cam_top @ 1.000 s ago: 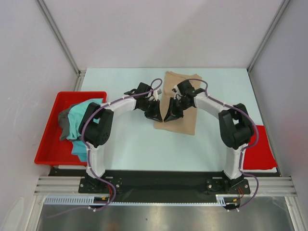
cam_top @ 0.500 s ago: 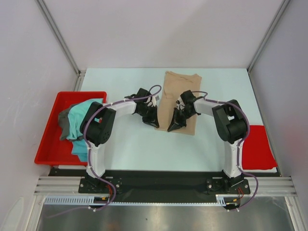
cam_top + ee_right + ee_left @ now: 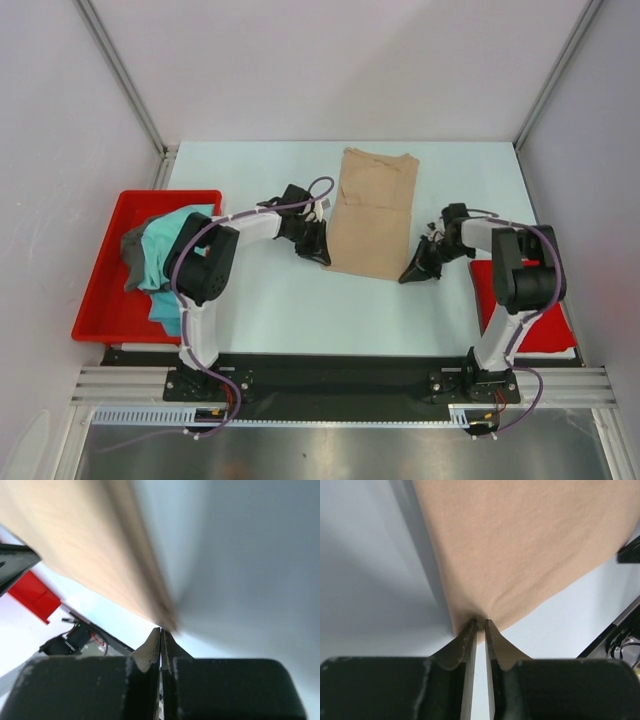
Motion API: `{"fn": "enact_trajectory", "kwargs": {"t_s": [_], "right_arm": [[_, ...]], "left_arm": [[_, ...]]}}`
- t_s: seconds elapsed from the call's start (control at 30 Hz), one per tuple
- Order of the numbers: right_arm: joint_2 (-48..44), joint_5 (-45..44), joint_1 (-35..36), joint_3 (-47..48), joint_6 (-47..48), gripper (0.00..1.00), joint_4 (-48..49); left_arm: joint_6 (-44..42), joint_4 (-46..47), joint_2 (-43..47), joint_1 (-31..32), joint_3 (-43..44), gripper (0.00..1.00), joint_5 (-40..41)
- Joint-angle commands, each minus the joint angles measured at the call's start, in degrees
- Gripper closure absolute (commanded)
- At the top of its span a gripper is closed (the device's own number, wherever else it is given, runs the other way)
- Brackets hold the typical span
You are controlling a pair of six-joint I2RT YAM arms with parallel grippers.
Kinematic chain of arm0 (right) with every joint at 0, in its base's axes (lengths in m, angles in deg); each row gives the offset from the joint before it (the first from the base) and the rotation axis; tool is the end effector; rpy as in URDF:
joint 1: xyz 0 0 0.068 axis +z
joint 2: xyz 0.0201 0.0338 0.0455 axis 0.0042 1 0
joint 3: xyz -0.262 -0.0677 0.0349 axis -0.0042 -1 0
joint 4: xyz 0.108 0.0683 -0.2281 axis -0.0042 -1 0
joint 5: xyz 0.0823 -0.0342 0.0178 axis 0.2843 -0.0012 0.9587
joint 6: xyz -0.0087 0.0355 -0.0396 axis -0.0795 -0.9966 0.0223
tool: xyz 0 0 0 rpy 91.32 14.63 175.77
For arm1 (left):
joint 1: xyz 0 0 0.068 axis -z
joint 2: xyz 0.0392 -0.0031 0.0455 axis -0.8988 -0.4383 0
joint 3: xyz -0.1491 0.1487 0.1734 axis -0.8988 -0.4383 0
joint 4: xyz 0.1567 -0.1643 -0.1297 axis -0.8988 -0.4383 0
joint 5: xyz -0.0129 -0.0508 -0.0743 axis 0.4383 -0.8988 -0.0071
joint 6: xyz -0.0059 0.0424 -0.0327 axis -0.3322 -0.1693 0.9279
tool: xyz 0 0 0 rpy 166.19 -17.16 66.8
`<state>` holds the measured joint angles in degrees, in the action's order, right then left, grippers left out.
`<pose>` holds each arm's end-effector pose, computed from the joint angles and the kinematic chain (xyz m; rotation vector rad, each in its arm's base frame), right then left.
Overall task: Fold and stack the t-shirts
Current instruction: Fold the tshirt
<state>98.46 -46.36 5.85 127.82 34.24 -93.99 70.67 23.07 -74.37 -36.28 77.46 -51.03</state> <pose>0.3106 0.0531 0.1209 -0.4039 -2.8930 -1.0609 0.3479 -0.2024 0.1394 0.3664 2.7707 -0.9198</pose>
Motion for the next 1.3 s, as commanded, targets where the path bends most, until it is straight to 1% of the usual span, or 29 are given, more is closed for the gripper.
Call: {"fn": "enact_trajectory", "kwargs": {"t_s": [0.0, 0.03, 0.1, 0.13, 0.17, 0.2, 0.23, 0.27, 0.33, 0.43, 0.47, 0.6, 0.77, 0.83, 0.97, 1.1, 1.27], "right_arm": [[-7.35, -4.84, -3.23, -2.72, 4.19, 0.98, -5.58], [-8.93, -5.55, -4.10, -3.15, 4.45, 0.98, -6.37], [-13.41, -7.57, -4.81, -4.74, 4.02, 0.90, -7.96], [-14.82, -7.93, -5.16, -5.18, 3.84, 0.85, -8.31], [-15.96, -8.02, -5.17, -5.53, 3.49, 0.72, -8.40], [-18.24, -7.50, -5.17, -6.66, 2.44, 0.65, -7.53], [-19.04, -7.06, -5.17, -7.37, 1.65, 0.58, -6.48], [-19.66, -6.36, -5.17, -8.16, 0.68, 0.46, -5.16], [-19.75, -4.60, -5.17, -10.18, -1.42, 0.41, -1.47], [-19.23, -3.71, -5.17, -13.08, -3.45, 0.39, 3.63], [-18.79, -3.71, -5.17, -13.61, -3.89, 0.39, 6.08], [-17.64, -2.57, -5.17, -15.02, -6.71, 0.41, 10.75], [-14.84, -2.13, -4.12, -14.59, -8.91, 0.48, 14.36], [-14.13, -3.36, -3.67, -14.41, -9.78, 0.50, 14.63], [-13.25, -4.06, -3.67, -15.02, -11.45, 0.52, 16.12], [-13.07, -4.07, -3.67, -16.07, -13.03, 0.53, 18.49], [-11.93, -4.33, -3.50, -16.69, -14.36, 0.55, 20.69]], "left_arm": [[-1.97, -2.15, 3.89, -0.04, -2.37, 0.81, 4.80], [-1.97, -2.50, 4.95, 0.05, -2.54, 0.74, 5.24], [-1.97, -4.25, 8.46, -0.04, -2.72, 0.65, 6.73], [-2.06, -4.87, 9.87, -0.04, -2.72, 0.55, 7.00], [-2.15, -5.40, 11.10, 0.05, -3.07, 0.50, 7.52], [-2.24, -6.45, 12.85, 0.05, -3.24, 0.42, 7.70], [-2.24, -6.98, 13.30, -0.04, -3.33, 0.39, 7.53], [-2.24, -8.12, 13.48, -0.21, -3.25, 0.37, 7.18], [-1.54, -9.18, 12.53, -0.48, -2.98, 0.32, 5.95], [0.31, -7.96, 10.86, -1.53, -4.29, 0.30, 4.28], [1.44, -6.13, 10.50, -1.80, -4.91, 0.29, 3.49], [4.35, -2.42, 8.22, -2.94, -7.02, 0.30, 2.34], [8.21, 0.31, 4.53, -4.08, -7.21, 0.35, 1.29], [9.10, 0.05, 3.38, -4.08, -6.33, 0.40, 1.02], [11.73, -0.22, 1.71, -4.08, -5.88, 0.43, 1.37], [13.23, -1.18, 0.92, -3.91, -6.32, 0.44, 2.60], [12.62, -4.78, -0.49, -2.94, -4.48, 0.45, 7.26]]}}
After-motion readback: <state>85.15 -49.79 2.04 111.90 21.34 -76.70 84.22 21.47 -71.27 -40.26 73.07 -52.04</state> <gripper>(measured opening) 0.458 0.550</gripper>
